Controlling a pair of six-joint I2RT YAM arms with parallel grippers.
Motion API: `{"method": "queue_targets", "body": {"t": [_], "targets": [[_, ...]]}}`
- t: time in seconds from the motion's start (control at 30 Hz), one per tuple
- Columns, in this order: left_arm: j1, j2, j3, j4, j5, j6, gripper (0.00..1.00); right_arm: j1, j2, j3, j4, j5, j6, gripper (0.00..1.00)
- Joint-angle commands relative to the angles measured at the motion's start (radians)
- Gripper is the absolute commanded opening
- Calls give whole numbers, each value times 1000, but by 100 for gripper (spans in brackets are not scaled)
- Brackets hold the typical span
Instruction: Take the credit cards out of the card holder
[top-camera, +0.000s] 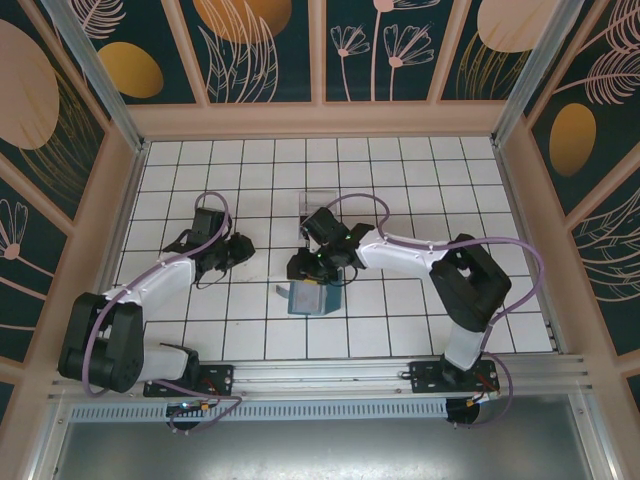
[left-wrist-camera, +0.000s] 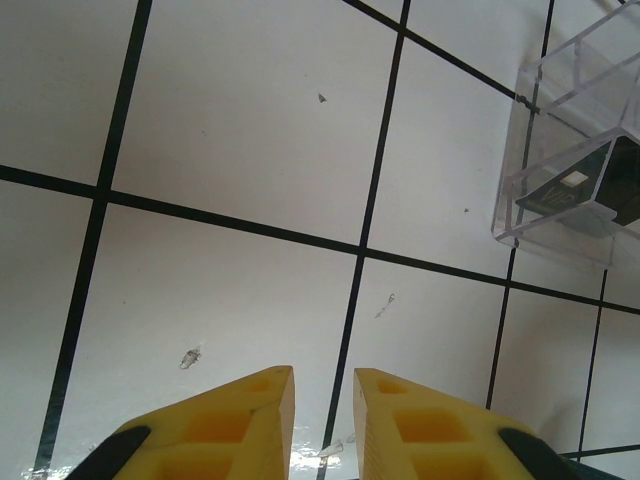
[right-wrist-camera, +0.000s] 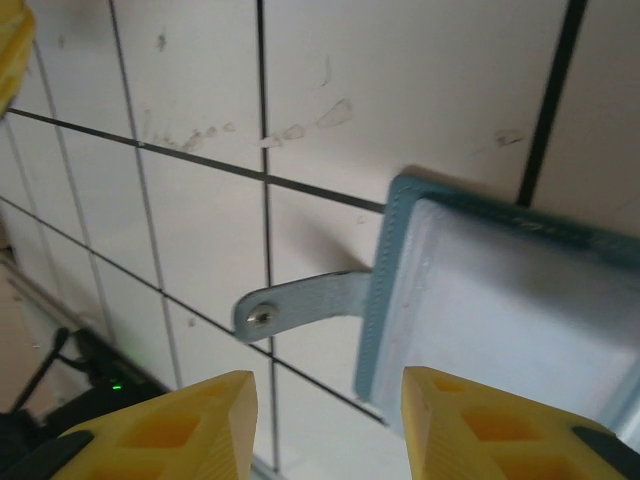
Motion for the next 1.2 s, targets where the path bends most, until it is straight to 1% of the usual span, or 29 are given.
{"method": "queue_targets", "body": {"t": [0.0,0.3,0.5,0.83,1.17], "targets": [[7,11,18,16,21,35,23,13,15,4,63,-51,97,43],[8,0,4,13,30,50,24,33,65,-18,107,-48,142,44],[7,3,-2,30,49,38,24,39,79,-27,97,-32,145,44],[7,1,0,22,46,40,24,39,119,-50,91,-29,137,44],[8,13,10,22,53,39,25,42,93,-60,8,36,128,48]]}}
